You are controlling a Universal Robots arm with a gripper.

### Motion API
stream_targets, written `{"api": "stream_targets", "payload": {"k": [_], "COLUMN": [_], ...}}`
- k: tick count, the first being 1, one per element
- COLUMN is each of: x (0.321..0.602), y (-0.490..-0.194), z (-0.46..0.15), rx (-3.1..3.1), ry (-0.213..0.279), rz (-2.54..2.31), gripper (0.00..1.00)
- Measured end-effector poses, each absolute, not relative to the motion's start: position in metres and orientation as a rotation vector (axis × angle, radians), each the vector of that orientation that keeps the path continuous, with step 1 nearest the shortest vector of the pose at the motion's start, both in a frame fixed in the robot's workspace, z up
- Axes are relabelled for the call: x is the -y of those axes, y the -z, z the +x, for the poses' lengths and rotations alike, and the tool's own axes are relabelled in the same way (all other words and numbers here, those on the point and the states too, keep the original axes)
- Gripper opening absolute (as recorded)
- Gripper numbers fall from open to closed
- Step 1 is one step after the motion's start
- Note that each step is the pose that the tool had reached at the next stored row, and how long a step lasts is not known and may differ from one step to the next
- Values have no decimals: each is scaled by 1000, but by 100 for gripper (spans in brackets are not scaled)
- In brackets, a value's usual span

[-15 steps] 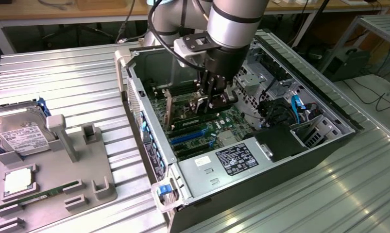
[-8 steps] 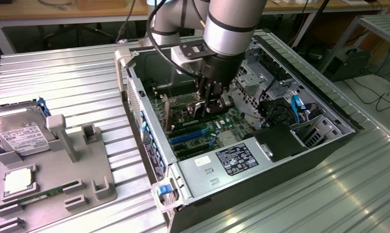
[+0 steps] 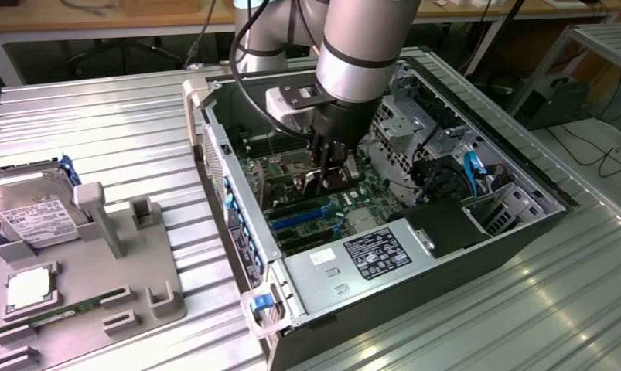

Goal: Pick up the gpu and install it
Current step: 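Insert the gpu into the slot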

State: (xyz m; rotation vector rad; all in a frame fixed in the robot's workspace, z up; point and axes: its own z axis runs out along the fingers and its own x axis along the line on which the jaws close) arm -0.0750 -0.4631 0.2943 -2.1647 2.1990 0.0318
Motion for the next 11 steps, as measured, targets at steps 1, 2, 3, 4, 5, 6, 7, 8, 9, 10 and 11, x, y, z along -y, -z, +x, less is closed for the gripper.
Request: {"api": "stream_targets", "payload": {"k": [1,2,3,4,5,6,7,8,9,10,11], "x": [463,463,463,463,463,463,463,463,466,466,468], "y": [-294,-293,-292,-291,-290,-290,-288,-276,-274,-268,-265], "z": [-75,-76,-76,-77,-77,-77,-77,-79,-80,-83,-85], "rx": [-2194,-2189,-2184,-2179,-2177,-2177,-2177,-2177,-2177,-2177,-2177], "ry": [-32,-32,-32,-33,-33,-33,-33,-33,-33,-33,-33], "rz": [-2169,-2175,-2180,-2185,-2187,-2187,-2187,-2187,-2187,-2187,-2187], "gripper": [28,28,28,28,28,28,28,28,28,28,28]}}
